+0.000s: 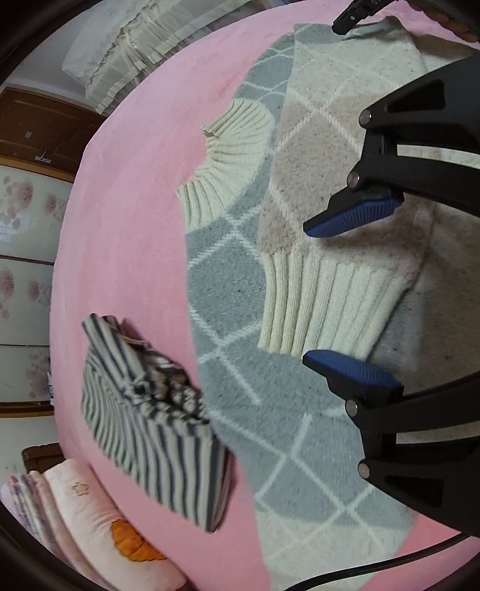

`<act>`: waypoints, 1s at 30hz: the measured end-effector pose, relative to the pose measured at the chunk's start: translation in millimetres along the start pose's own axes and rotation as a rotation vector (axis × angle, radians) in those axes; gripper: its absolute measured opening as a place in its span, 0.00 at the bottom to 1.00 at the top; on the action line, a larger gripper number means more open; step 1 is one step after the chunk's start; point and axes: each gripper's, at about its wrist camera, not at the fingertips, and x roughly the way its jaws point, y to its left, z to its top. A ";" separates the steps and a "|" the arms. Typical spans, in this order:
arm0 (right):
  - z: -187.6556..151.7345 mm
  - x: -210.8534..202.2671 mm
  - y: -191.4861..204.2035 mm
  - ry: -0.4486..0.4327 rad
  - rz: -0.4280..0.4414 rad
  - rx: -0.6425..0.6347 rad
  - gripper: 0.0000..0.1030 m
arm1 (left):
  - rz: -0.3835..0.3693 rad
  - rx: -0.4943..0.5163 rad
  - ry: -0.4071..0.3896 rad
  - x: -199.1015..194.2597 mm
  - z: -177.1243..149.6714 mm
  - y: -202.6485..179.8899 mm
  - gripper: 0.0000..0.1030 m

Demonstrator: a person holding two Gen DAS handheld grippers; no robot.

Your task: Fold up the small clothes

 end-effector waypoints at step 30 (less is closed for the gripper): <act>-58.0 -222.4 98.7 -0.259 0.177 -0.001 0.24 | -0.191 -0.031 -0.215 -252.4 -59.3 65.2 0.99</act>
